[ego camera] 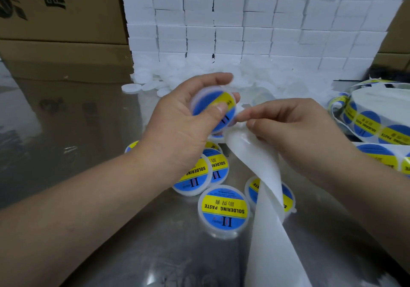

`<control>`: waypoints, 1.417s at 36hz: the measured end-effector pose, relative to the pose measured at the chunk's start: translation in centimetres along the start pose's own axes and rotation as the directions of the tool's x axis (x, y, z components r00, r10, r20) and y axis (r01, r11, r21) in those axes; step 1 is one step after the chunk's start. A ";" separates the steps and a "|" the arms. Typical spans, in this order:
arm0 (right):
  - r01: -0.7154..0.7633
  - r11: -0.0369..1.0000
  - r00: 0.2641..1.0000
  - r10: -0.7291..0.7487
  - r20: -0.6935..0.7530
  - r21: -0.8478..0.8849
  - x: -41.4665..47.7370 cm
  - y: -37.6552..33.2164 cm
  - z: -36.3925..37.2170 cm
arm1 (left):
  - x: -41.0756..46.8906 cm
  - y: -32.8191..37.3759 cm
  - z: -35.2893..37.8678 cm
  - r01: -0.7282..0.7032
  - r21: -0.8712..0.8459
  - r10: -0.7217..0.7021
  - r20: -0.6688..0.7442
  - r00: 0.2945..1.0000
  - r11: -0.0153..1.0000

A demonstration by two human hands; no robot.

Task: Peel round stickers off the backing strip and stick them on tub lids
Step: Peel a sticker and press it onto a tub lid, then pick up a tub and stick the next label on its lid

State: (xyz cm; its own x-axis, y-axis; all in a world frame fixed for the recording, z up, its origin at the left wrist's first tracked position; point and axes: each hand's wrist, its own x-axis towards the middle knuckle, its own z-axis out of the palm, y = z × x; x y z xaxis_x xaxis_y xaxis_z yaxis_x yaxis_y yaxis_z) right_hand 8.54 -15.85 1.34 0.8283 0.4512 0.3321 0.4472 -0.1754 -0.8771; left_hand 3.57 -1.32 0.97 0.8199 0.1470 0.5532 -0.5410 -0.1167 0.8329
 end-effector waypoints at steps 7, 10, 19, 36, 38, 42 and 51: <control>0.002 1.000 0.989 -0.004 -0.146 -0.014 0.2 0.1 -0.5 | 0.6 0.4 -0.7 0.046 0.017 -0.044 -0.120 0.992 0.999; 0.113 0.994 0.994 -0.113 0.002 -0.006 -0.3 -0.2 -0.1 | 0.1 -0.5 -0.3 0.085 0.213 -0.078 -0.041 0.996 0.973; 0.174 0.969 0.984 -0.166 0.060 -0.177 0.1 0.4 -0.1 | -0.3 -0.5 0.1 -0.023 0.392 -0.005 0.071 0.997 0.919; 0.149 0.939 0.986 -0.164 -0.023 -0.309 0.4 1.1 -0.1 | 1.0 -1.9 -1.4 0.108 0.625 -0.001 -0.169 0.986 0.773; 0.133 0.948 0.987 -0.152 -0.045 -0.289 0.6 1.2 -0.3 | 0.8 -1.6 -1.1 0.060 0.646 0.032 -0.129 0.991 0.761; 0.171 0.956 0.978 -0.193 -0.073 -0.239 0.6 1.4 -0.5 | 0.3 -1.2 -0.9 -0.014 0.695 0.032 -0.013 0.999 0.719; 0.276 0.950 0.960 -0.263 -0.101 0.145 0.3 0.6 -0.2 | -0.1 -0.7 -0.5 0.052 0.552 -0.116 0.082 0.990 0.832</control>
State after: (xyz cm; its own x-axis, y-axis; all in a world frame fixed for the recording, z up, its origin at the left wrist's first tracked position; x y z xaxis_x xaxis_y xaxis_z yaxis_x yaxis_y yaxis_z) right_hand 9.11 -15.96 0.98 0.7111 0.3911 0.5843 0.6044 0.0846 -0.7922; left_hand 3.82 -0.77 0.36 0.8898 0.0789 0.4496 -0.3044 -0.6315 0.7132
